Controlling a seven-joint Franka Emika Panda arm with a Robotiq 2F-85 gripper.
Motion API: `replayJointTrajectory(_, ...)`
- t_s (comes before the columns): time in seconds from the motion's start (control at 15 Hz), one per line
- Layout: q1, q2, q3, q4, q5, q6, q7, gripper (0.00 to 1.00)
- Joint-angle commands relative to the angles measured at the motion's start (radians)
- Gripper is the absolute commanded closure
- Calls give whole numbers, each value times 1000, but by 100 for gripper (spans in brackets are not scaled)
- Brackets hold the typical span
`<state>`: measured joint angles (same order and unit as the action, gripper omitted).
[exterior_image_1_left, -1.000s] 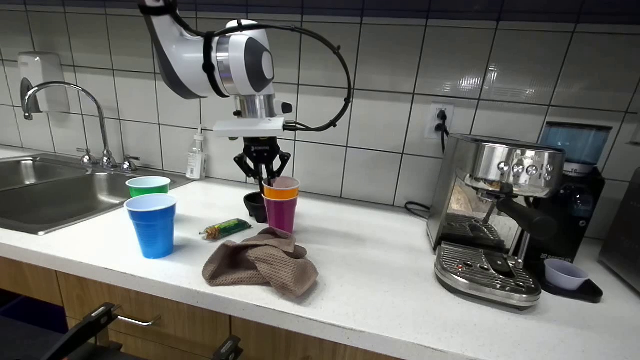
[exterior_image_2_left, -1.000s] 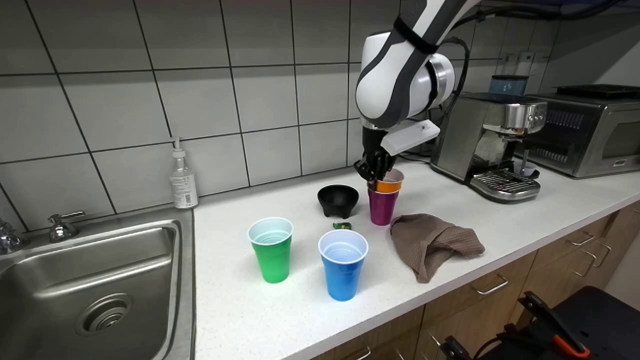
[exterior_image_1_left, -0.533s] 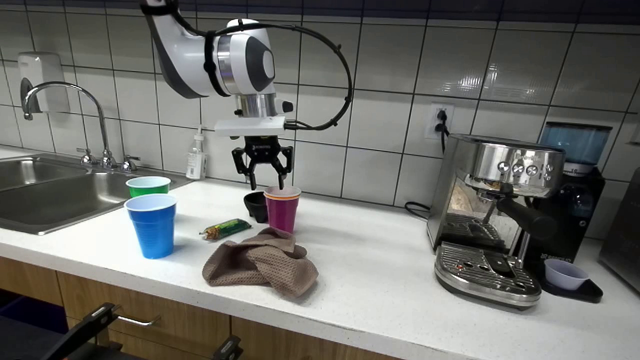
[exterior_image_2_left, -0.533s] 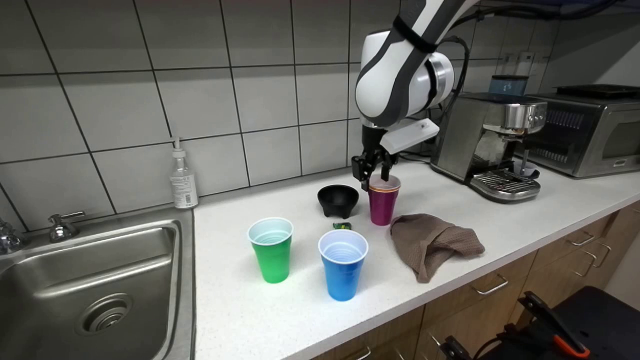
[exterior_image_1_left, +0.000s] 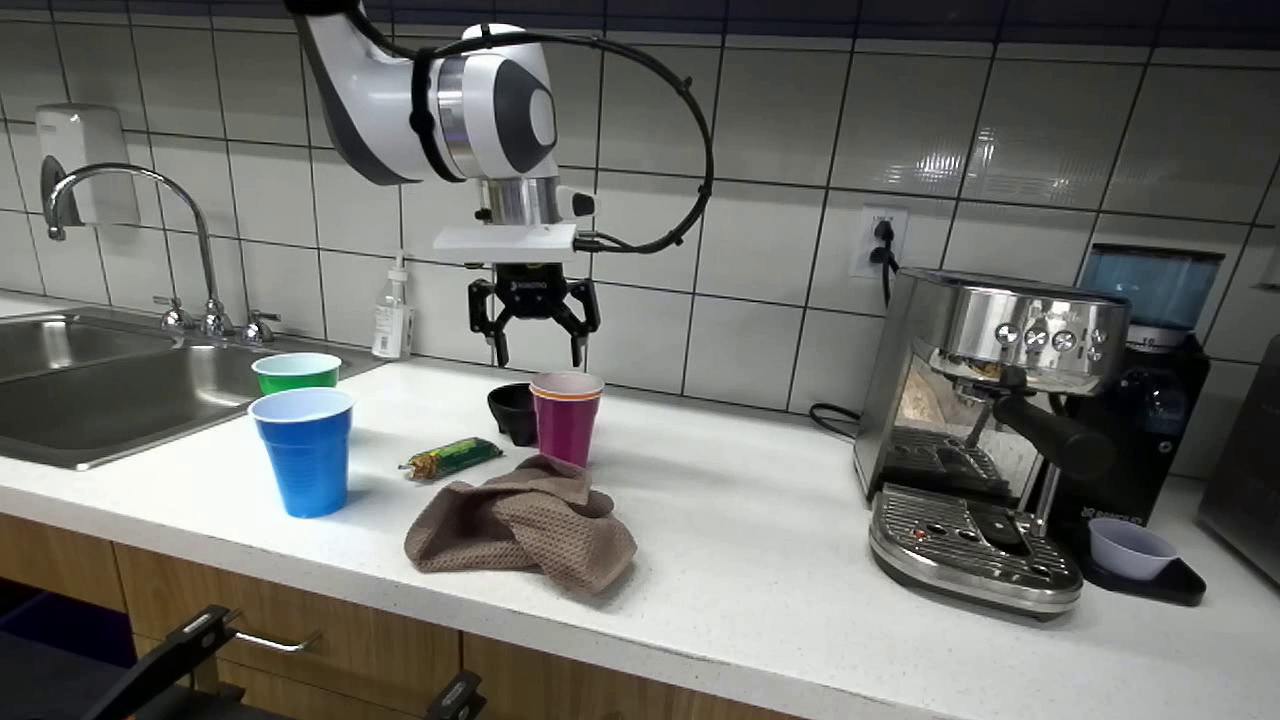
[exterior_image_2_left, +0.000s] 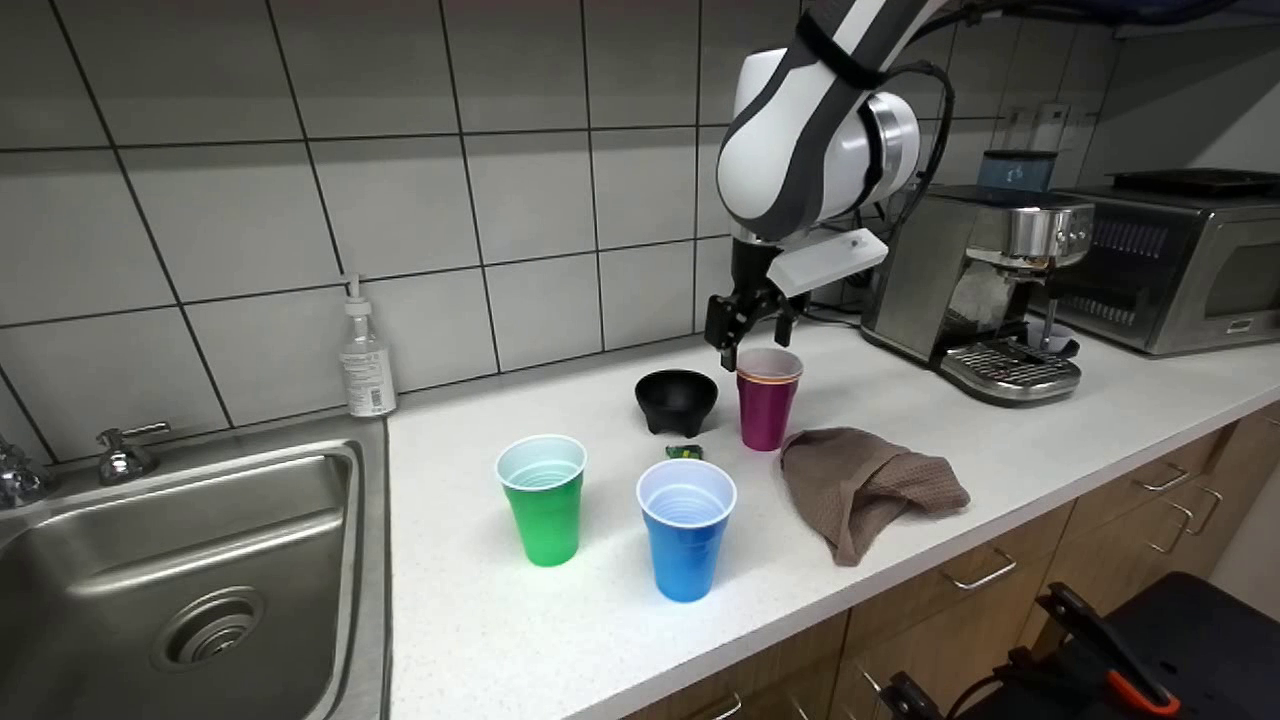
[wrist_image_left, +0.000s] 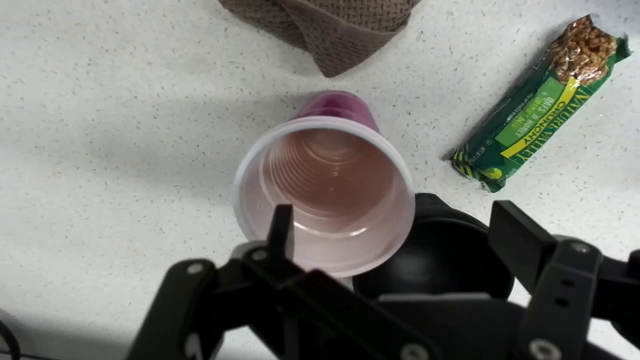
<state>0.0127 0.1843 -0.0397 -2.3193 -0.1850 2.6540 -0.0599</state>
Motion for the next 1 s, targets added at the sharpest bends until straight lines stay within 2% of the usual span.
replayJointTrajectory(0.0, -8, -11, 5, -6, 10, -4, -9, 0)
replayJointTrajectory(0.93, -12, -32, 6, -26, 15, -6, -13, 0)
